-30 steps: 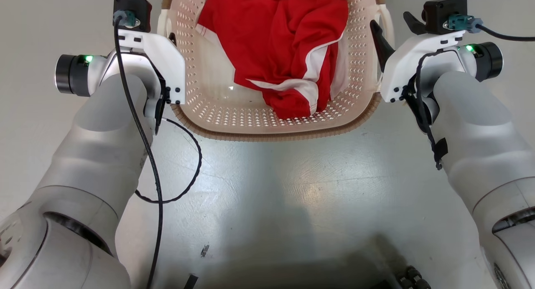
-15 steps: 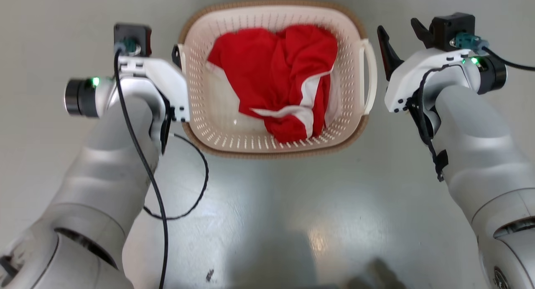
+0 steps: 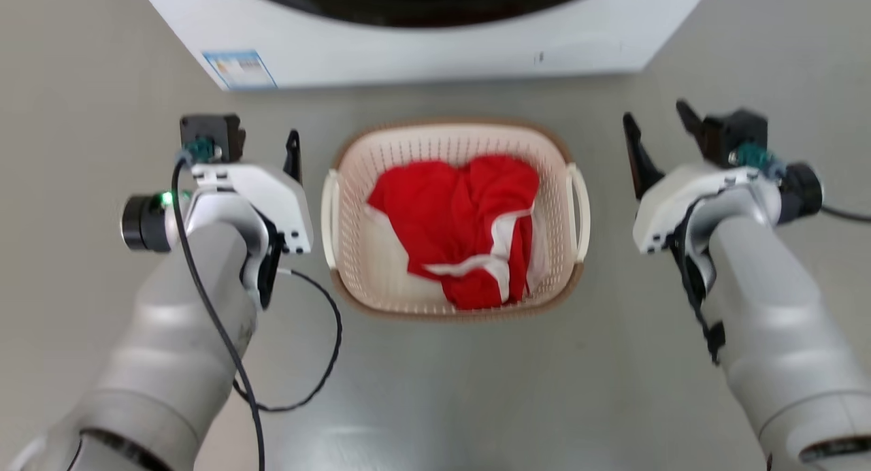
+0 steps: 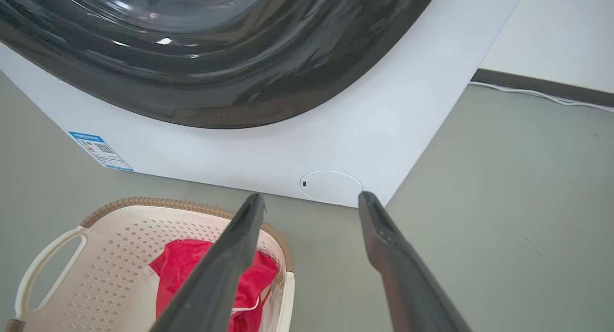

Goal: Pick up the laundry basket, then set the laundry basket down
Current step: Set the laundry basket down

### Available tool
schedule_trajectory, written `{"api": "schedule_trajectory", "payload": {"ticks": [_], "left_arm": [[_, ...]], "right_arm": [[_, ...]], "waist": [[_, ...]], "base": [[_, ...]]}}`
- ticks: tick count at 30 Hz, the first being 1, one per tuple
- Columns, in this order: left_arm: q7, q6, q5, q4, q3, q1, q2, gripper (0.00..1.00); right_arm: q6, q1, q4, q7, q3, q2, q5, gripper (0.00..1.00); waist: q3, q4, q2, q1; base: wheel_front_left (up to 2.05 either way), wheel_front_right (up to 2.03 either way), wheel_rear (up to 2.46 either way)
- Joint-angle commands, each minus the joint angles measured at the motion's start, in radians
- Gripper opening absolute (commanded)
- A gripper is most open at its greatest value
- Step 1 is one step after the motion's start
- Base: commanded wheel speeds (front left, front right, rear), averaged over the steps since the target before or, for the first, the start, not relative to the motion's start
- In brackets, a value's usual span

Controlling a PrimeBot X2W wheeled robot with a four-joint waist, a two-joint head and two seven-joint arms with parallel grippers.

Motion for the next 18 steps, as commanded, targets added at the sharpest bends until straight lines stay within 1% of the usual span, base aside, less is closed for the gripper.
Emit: {"api": "schedule_trajectory", "payload": {"ticks": [1, 7, 13, 18], "left_arm": [[-0.006, 0.008, 0.01, -0.024, 0.031, 0.02, 0.035, 1.0], [-0.006, 0.024, 0.069, -0.143, 0.146, 0.125, 0.045, 1.0], [-0.006, 0.019, 0.149, -0.255, 0.272, 0.241, 0.043, 1.0], [-0.006, 0.004, 0.213, -0.328, 0.374, 0.334, 0.037, 1.0]], "right_arm": [[0.006, 0.029, -0.03, -0.013, 0.014, 0.017, -0.004, 1.0], [0.006, 0.118, -0.119, -0.013, 0.043, 0.017, -0.001, 1.0], [0.006, 0.202, -0.224, -0.013, 0.066, 0.017, -0.012, 1.0], [0.006, 0.269, -0.305, -0.013, 0.076, 0.012, -0.023, 1.0]], "waist": [[-0.079, 0.016, 0.0, 0.0], [-0.194, 0.026, 0.0, 0.0], [-0.288, 0.029, 0.0, 0.0], [-0.347, 0.032, 0.0, 0.0]], "base": [[0.0, 0.0, 0.0], [0.0, 0.0, 0.0], [0.0, 0.0, 0.0], [0.0, 0.0, 0.0]]}}
